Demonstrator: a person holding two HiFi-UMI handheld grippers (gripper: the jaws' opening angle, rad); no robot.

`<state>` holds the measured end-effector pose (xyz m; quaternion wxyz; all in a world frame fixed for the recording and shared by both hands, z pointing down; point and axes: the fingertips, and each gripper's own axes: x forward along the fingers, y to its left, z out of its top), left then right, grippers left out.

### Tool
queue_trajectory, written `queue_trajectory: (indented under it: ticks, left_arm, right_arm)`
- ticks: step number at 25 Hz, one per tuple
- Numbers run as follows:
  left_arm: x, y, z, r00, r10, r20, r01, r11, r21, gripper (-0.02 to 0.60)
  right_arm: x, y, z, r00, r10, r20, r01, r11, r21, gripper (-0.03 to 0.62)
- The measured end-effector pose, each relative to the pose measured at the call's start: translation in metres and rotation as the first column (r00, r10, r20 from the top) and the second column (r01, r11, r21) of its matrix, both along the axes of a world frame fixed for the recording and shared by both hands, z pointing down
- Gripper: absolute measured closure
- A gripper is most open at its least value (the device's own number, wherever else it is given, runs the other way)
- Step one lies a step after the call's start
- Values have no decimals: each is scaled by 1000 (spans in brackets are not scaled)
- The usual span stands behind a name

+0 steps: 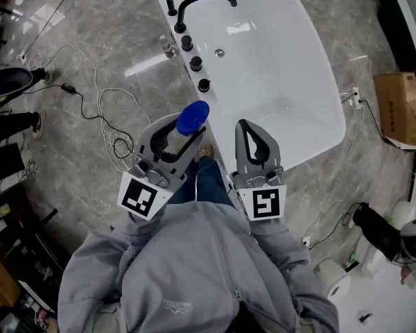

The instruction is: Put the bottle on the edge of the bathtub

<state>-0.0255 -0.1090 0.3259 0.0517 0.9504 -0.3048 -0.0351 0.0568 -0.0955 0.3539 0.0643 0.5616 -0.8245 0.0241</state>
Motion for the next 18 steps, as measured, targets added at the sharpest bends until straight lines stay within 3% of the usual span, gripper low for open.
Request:
queue_trajectory:
  ticks: [18]
  left_arm:
    - [31,-44,83,1000,-1,8,1,1000,22,433]
  right_arm:
    - [2,-47,87,991,-132,6,132,990,-57,591]
